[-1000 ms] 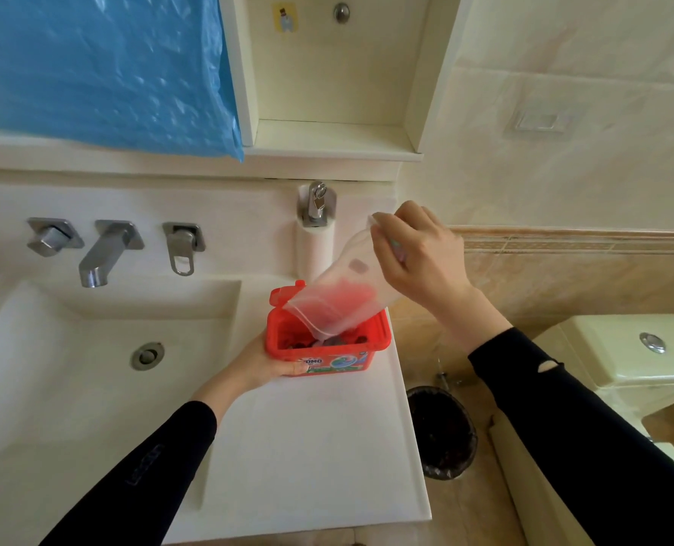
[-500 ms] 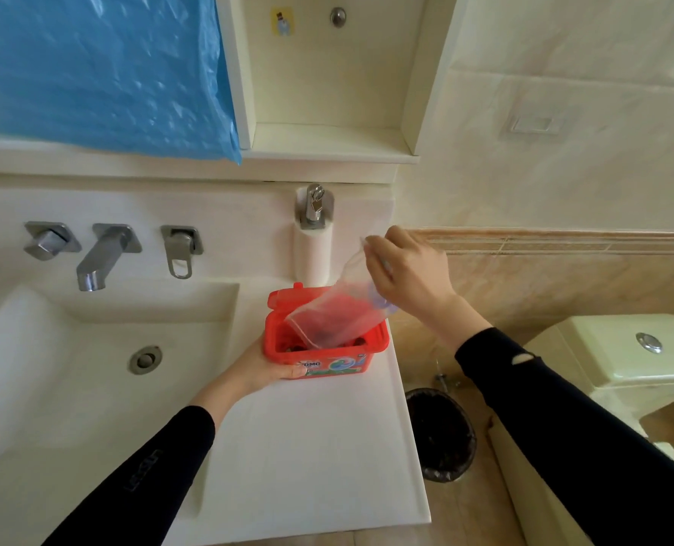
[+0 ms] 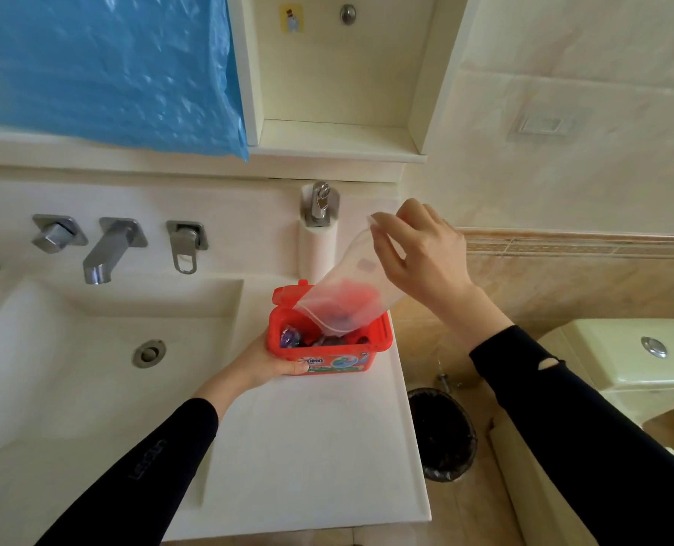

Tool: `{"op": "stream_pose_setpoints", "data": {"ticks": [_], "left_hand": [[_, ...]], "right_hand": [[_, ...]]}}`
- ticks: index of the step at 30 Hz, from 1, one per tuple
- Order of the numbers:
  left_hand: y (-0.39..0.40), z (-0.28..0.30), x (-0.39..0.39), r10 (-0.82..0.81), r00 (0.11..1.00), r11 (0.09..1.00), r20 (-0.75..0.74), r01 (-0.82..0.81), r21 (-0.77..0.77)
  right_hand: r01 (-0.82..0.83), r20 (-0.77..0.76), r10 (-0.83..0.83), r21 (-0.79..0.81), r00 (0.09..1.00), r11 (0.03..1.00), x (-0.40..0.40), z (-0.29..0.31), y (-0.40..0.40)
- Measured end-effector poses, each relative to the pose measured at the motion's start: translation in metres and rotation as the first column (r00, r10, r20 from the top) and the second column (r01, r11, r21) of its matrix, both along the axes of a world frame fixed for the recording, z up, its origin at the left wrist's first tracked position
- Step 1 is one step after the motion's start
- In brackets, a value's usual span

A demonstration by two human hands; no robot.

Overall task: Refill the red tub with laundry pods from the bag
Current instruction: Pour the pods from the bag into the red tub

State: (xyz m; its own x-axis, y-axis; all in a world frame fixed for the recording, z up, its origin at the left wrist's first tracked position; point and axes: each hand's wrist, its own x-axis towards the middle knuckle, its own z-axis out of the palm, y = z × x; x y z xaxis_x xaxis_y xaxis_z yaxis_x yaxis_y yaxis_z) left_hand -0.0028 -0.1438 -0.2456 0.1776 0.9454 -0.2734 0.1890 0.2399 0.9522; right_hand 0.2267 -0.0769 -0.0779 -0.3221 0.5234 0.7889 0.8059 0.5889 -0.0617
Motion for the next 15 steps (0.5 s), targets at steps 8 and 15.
{"op": "stream_pose_setpoints", "data": {"ticks": [8, 15], "left_hand": [[0.004, -0.008, -0.002, 0.015, 0.999, 1.0, -0.03, -0.015, -0.004], [0.004, -0.011, -0.002, 0.02, 1.0, 1.0, -0.024, -0.02, -0.003]], "right_hand": [[-0.107, 0.133, 0.088, 0.142, 0.987, 0.984, -0.011, 0.035, 0.0], [-0.026, -0.242, -0.02, -0.186, 0.97, 0.982, 0.005, 0.027, 0.013]]}}
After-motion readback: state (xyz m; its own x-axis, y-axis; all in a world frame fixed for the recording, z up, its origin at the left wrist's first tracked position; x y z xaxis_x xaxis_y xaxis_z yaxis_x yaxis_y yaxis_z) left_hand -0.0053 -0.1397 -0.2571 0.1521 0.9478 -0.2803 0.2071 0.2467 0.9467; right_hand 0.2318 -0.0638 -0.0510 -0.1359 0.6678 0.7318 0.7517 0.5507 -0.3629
